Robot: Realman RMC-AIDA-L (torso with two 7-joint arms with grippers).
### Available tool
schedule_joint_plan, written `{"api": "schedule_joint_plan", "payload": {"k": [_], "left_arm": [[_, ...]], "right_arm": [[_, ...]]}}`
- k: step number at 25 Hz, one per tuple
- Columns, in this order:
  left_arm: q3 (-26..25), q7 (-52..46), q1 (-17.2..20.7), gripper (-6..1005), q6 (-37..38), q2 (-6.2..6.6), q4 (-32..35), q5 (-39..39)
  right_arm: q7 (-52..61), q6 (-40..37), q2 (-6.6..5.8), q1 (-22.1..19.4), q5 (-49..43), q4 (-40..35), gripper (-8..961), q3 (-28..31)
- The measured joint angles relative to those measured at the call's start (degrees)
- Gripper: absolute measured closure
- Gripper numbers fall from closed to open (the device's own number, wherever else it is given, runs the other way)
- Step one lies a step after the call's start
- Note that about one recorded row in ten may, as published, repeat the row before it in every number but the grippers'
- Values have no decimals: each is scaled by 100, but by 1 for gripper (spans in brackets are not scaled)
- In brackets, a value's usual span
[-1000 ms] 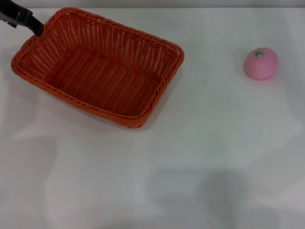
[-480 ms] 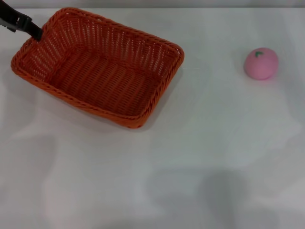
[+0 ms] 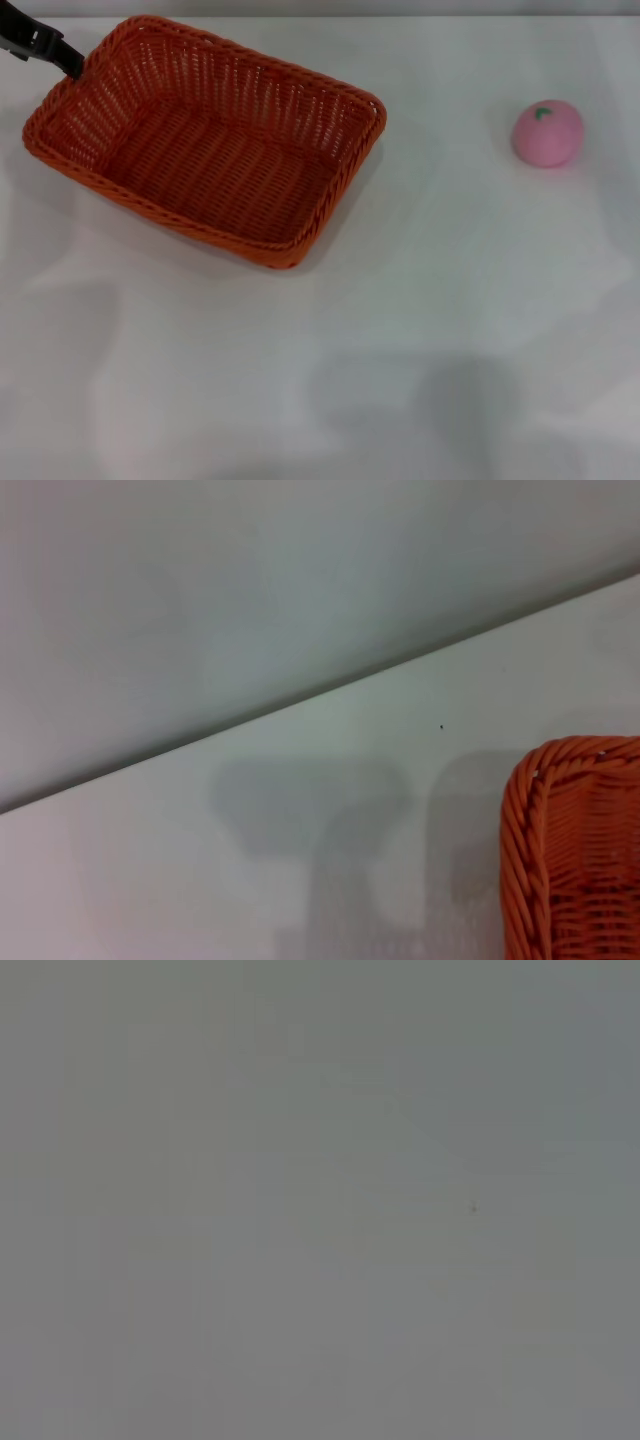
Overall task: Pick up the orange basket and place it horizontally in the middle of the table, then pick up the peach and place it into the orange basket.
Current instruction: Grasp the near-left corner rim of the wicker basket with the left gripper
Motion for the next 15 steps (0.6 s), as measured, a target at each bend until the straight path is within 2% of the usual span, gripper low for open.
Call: {"api": "schedule_joint_plan", "payload": {"k": [15], "left_arm": [[41,174,-100,322,202,-194,103,-12]], "right_arm": [[6,7,3,-2,3,9,96,1]]}}
